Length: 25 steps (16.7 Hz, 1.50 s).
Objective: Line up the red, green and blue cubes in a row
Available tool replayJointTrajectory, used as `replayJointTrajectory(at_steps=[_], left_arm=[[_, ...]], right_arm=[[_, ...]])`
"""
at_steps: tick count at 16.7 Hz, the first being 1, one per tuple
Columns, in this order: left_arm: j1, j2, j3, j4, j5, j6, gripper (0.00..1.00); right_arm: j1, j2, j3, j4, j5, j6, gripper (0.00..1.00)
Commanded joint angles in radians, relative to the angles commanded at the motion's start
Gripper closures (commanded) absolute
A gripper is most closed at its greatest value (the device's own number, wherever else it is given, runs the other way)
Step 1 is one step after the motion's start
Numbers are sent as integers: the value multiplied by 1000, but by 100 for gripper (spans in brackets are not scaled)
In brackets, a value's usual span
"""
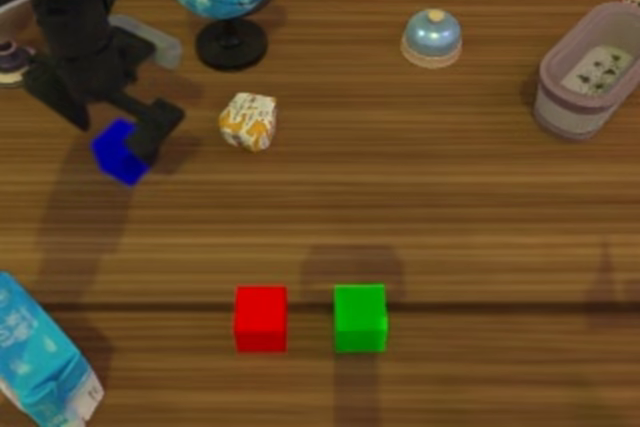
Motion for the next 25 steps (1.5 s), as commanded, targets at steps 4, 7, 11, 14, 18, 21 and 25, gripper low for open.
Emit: replayJointTrajectory(at_steps=[4, 7, 11, 14, 18, 21, 25], left_arm=[[1, 20, -62, 73, 0, 2, 0], [1, 20, -62, 73, 0, 2, 0], [1, 20, -62, 73, 0, 2, 30], [1, 20, -62, 73, 0, 2, 53], [1, 20, -62, 73, 0, 2, 83], [1, 20, -62, 73, 0, 2, 100], [1, 20, -62, 73, 0, 2, 100]], right_arm=[[0, 0, 0, 0, 0, 0, 0], [0, 0, 0, 0, 0, 0, 0], [0, 0, 0, 0, 0, 0, 0], [0, 0, 0, 0, 0, 0, 0], [0, 0, 0, 0, 0, 0, 0], [0, 0, 0, 0, 0, 0, 0], [0, 0, 0, 0, 0, 0, 0]])
